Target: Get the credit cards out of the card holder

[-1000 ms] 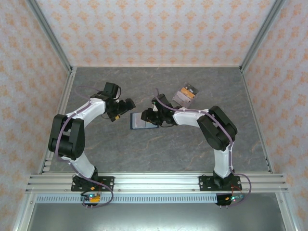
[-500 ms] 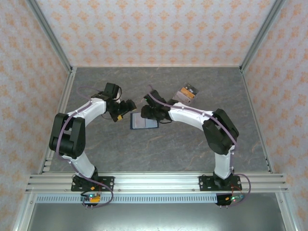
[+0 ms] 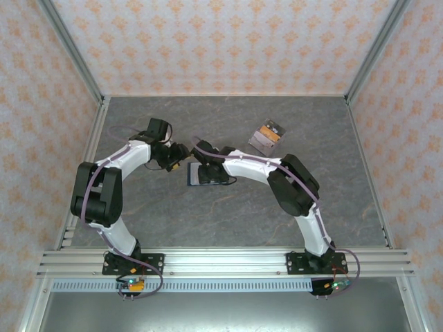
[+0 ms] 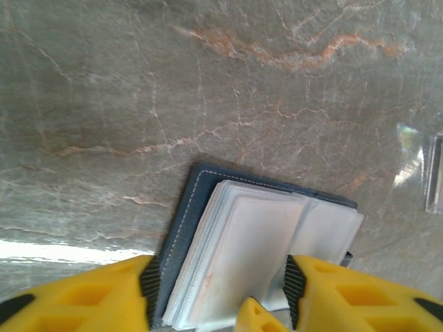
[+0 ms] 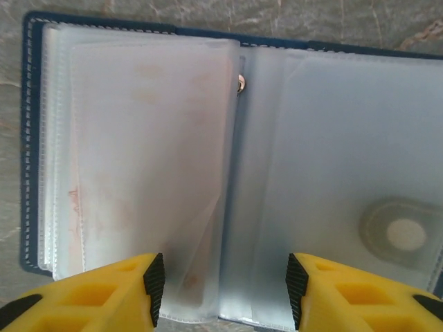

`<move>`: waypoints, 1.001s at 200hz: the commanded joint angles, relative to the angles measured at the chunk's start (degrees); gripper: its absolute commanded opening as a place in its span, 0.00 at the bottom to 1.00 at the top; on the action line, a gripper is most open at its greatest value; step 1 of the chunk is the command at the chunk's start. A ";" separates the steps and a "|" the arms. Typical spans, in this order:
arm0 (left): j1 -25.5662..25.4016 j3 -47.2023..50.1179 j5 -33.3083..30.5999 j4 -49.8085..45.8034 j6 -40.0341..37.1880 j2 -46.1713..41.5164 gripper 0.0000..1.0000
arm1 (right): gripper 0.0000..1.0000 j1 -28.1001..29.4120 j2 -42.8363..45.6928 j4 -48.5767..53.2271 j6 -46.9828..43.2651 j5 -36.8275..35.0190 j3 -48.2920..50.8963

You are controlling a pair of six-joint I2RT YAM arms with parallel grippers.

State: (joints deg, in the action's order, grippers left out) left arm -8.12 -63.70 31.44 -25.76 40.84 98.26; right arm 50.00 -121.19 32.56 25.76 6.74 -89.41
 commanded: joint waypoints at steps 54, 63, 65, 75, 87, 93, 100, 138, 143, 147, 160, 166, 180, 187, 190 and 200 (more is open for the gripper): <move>-1.58 -0.11 8.90 4.08 0.12 5.16 0.27 | 0.37 -0.10 -1.59 5.36 2.84 -6.24 -2.79; -1.80 0.05 8.90 4.27 0.20 5.49 0.25 | 0.36 -0.12 -1.58 5.50 3.35 -6.72 -2.71; -1.92 0.06 8.90 4.30 0.20 5.53 0.25 | 0.36 -0.09 -1.55 5.50 3.49 -6.91 -2.64; -2.10 0.20 9.03 4.48 0.20 5.87 0.24 | 0.35 -0.08 -1.43 5.54 4.06 -7.47 -2.52; -2.33 0.34 9.48 4.82 0.13 6.37 0.22 | 0.34 -0.08 -1.25 5.49 4.78 -8.03 -2.20; -2.47 0.33 10.07 5.20 0.12 6.57 0.22 | 0.33 -0.08 -1.09 5.26 5.16 -8.22 -2.03; -2.65 0.33 10.66 5.60 0.12 6.83 0.21 | 0.32 -0.08 -0.92 5.08 5.47 -8.32 -1.87; -3.55 -0.50 11.19 5.37 -0.50 9.29 0.17 | 0.31 -0.15 0.00 3.86 7.67 -9.59 -0.86; -3.65 -0.44 11.11 5.44 -0.50 9.59 0.16 | 0.31 -0.14 0.00 3.88 7.87 -9.79 -0.84; -3.59 -0.37 11.12 5.40 -0.50 9.88 0.15 | 0.30 -0.15 0.00 3.88 8.14 -10.02 -0.81; -3.62 -0.37 11.10 5.37 -0.58 10.73 0.14 | 0.30 -0.16 0.16 4.05 9.01 -10.73 -0.70; -3.63 -0.37 11.06 5.34 -0.65 10.81 0.14 | 0.30 -0.21 0.31 4.06 9.40 -11.06 -0.52; -3.64 -0.39 10.47 4.95 -0.72 12.19 0.13 | 0.30 -0.38 0.72 4.25 10.56 -12.19 -0.33; -3.60 -0.37 9.96 4.64 -0.96 12.70 0.12 | 0.30 -0.51 1.07 4.43 11.01 -12.75 -0.20; -3.61 -0.37 9.77 4.44 -1.02 12.76 0.12 | 0.30 -0.58 1.23 4.52 11.32 -13.12 -0.16; -3.57 -0.33 9.33 4.07 -1.20 13.06 0.11 | 0.31 -0.94 2.05 4.76 12.32 -14.29 0.21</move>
State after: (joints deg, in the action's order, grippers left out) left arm -11.53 -63.77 42.41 -20.49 40.51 108.92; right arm 49.93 -121.67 35.38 34.72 -2.42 -90.56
